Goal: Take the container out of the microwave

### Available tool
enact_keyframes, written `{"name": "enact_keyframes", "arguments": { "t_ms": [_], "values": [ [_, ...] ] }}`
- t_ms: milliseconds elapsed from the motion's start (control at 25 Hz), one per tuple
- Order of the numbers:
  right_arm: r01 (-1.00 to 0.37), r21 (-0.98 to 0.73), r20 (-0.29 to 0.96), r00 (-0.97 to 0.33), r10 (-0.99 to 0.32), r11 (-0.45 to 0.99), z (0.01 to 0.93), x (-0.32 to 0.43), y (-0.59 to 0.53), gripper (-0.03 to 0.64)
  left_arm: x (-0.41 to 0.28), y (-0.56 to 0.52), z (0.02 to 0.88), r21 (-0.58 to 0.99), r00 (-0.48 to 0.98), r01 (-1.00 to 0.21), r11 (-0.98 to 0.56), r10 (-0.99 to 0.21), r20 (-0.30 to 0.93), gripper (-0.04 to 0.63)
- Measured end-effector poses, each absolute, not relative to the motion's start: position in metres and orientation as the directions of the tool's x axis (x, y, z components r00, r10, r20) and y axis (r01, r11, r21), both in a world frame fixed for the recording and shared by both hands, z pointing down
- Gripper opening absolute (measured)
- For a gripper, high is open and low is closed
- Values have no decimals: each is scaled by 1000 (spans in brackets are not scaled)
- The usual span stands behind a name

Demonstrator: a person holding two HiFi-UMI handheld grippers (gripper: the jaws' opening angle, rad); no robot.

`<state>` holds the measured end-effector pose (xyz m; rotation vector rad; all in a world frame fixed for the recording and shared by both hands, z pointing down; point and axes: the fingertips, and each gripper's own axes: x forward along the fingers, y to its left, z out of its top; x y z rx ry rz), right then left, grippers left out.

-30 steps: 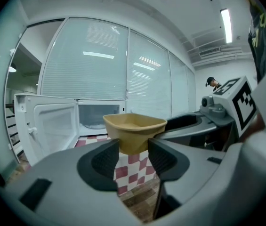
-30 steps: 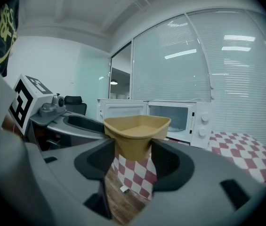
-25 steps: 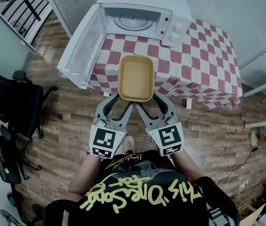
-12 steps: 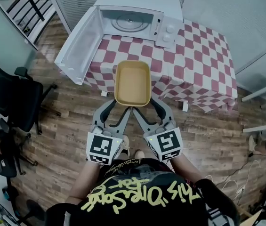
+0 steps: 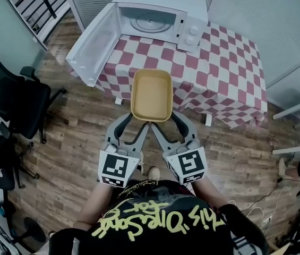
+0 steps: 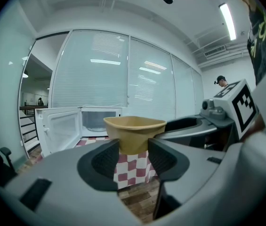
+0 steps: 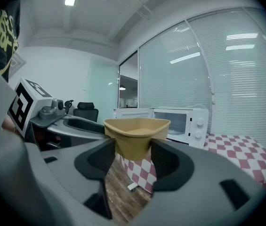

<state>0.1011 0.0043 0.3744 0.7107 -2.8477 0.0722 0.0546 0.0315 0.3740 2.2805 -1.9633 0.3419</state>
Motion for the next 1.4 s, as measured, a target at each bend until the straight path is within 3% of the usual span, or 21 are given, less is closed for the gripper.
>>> {"name": "enact_keyframes", "arguments": {
  "t_ms": [1400],
  "values": [
    [-441,-12,207,-879,-429,897,379,119,33,232,74,60,376,-72,94,-991,-116,-964,249,195]
  ]
}}
